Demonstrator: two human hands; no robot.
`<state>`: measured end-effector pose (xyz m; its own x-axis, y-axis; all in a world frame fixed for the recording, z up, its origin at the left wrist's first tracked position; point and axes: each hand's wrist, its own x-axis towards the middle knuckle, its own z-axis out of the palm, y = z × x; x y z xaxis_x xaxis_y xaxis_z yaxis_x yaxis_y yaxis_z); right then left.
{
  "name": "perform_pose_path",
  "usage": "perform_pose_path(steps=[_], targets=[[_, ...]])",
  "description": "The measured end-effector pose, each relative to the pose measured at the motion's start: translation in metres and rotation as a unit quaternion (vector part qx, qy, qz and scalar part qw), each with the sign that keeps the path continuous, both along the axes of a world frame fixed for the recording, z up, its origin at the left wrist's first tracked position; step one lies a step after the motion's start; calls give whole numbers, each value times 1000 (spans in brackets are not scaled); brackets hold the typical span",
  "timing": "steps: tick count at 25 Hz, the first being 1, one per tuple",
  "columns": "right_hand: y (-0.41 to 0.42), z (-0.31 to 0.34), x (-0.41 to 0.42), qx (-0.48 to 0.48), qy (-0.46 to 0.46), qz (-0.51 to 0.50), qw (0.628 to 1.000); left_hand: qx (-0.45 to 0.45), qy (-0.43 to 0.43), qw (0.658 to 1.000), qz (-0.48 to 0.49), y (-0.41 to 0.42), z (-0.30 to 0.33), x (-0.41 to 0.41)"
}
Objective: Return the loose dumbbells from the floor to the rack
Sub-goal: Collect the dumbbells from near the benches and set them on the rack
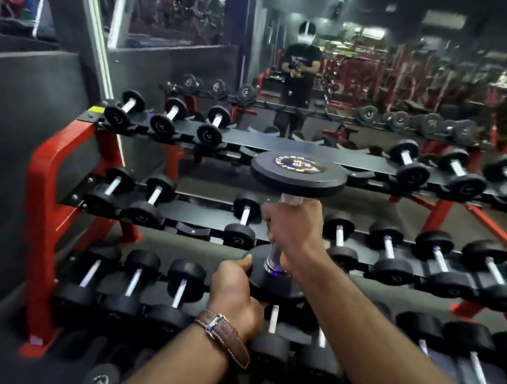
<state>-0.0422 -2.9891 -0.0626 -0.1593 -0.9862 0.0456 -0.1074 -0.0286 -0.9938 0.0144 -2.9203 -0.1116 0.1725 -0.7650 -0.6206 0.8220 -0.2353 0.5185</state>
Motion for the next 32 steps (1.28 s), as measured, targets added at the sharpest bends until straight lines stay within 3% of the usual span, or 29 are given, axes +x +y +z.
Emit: perform_pose_path(steps=[10, 18, 22, 32], targets=[[-289, -19, 113, 51, -35, -5, 998, 8, -34, 999, -13, -294, -21, 114], [-505, -5, 142, 118, 73, 18, 990, 18, -63, 998, -25, -496, -12, 146], [-615, -15, 148, 104, 16, 28, 994, 2, -65, 998, -12, -593, -4, 149], [-829, -84, 159, 259, -62, 53, 962, 23, -107, 992, -67, -787, -43, 168]])
